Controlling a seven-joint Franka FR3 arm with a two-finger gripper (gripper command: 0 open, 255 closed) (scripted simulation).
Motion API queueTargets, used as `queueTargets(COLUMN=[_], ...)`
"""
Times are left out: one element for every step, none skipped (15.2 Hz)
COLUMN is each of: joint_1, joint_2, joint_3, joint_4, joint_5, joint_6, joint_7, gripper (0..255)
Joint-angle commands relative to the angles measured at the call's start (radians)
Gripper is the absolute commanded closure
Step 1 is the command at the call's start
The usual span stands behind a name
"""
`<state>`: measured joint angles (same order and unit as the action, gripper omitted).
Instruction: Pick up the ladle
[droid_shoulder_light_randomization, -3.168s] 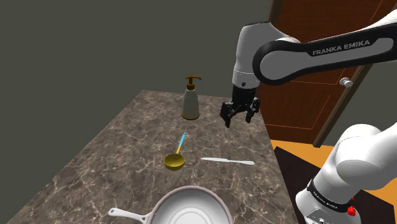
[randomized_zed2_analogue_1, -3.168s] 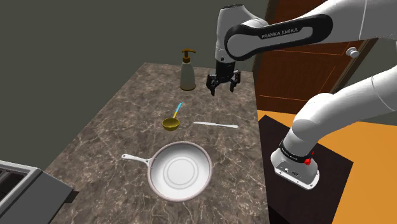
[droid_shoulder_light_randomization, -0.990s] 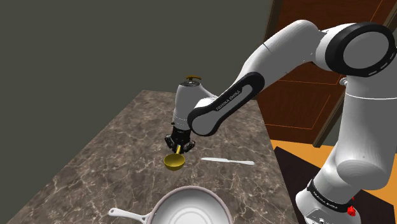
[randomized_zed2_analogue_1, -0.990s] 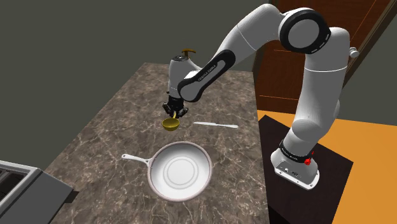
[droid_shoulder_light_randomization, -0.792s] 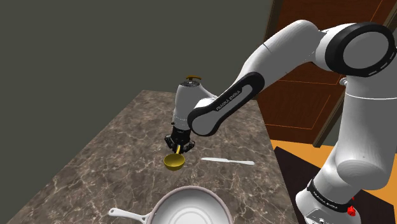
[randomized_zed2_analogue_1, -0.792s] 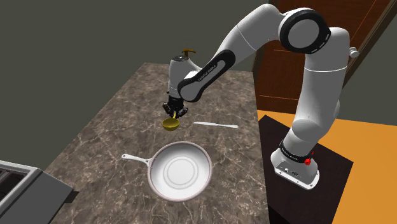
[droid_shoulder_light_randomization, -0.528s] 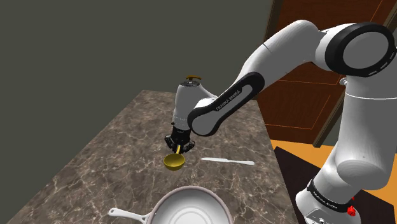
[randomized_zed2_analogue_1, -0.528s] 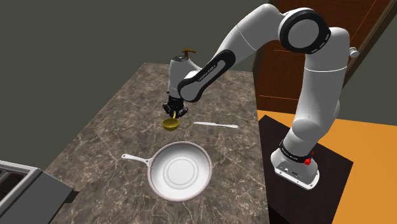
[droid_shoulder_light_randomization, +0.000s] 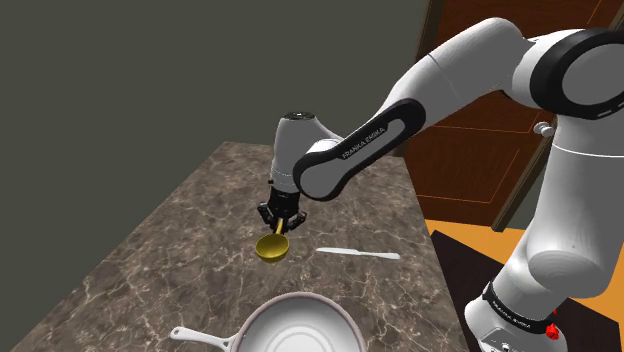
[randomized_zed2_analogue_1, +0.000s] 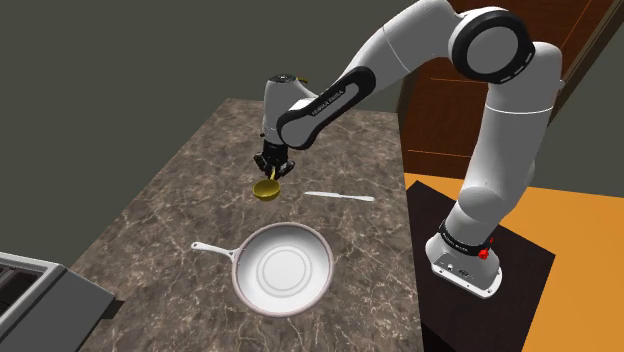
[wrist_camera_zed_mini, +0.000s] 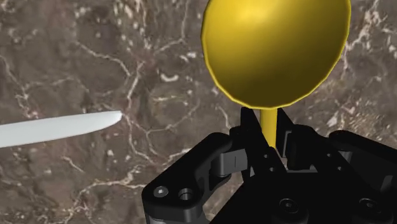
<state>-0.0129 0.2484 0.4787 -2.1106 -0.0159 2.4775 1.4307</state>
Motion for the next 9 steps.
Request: queueTargets(joint_1=[-0.005, -0.007, -0.009, -0.01, -0.012, -0.013, -0.015, -0.015, -0.015], joint_2=[-0.019, -0.028, -0.037, -0.045, -0.054, -0.062, -0.07, -0.071, -0.071], joint_3=[0.005, 0.007, 0.009, 0.011, 0.012, 0.014, 0.015, 0.015, 0.015], joint_4=[0.008, 0.012, 0.016, 0.021, 0.026, 0.031, 0.036, 0.036, 0.037], joint_5=[0.012, 0.018, 0.023, 0.028, 0.033, 0.038, 0.042, 0.043, 0.043], joint_6=[-0.026, -0.038, -0.05, -0.062, -0.075, -0.087, -0.099, -0.101, -0.101], joint_7=[-0.007, -0.009, -0.012, -0.015, -0.017, -0.019, -0.022, -0.022, -0.022], gripper=[255, 255, 255, 255, 255, 255, 255, 255, 255])
